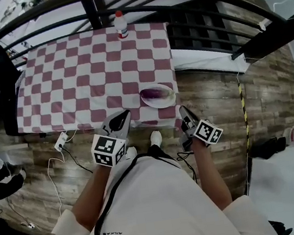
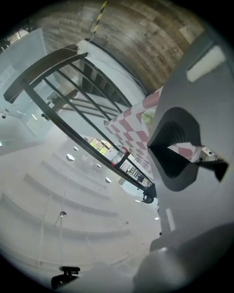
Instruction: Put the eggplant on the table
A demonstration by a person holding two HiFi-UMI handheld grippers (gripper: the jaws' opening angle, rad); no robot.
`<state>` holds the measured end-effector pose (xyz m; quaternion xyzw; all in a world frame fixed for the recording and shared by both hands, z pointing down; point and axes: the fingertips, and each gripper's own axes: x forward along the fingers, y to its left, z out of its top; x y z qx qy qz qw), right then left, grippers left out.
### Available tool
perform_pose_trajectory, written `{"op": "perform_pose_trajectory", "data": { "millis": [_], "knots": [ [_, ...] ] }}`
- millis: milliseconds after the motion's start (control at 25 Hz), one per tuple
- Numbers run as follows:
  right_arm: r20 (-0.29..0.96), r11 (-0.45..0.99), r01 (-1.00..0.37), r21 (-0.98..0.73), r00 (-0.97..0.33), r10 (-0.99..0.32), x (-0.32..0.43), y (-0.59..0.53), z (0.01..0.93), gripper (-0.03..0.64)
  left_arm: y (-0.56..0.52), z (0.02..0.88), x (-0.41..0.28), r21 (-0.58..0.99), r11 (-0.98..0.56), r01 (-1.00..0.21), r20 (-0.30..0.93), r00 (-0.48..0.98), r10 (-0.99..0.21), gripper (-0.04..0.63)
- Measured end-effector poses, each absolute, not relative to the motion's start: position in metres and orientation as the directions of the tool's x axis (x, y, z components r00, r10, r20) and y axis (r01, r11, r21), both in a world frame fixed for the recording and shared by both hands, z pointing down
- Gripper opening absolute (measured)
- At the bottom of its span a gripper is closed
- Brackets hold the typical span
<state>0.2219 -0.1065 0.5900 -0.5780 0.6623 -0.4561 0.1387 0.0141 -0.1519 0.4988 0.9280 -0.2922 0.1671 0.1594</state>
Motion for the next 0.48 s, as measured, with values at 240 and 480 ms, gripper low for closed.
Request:
{"op": "perform_pose_trajectory", "data": {
  "millis": [240,480],
  "knots": [
    [0.284,-0.001,-0.708,-0.706,-0.282,-0.916,0.208,-0.085,0.539,0.006,-0.147,0.482,0.016,0.203,-0.806,-0.556,0.365,0.807,-0.465,0.0],
    [0.204,0.029,-0.696,-0.717,-0.25,-0.946,0.197,-0.065,0.501,0.006,-0.143,0.471,0.014,0.203,-0.824,-0.529,0.34,0.827,-0.447,0.0]
  ]
}}
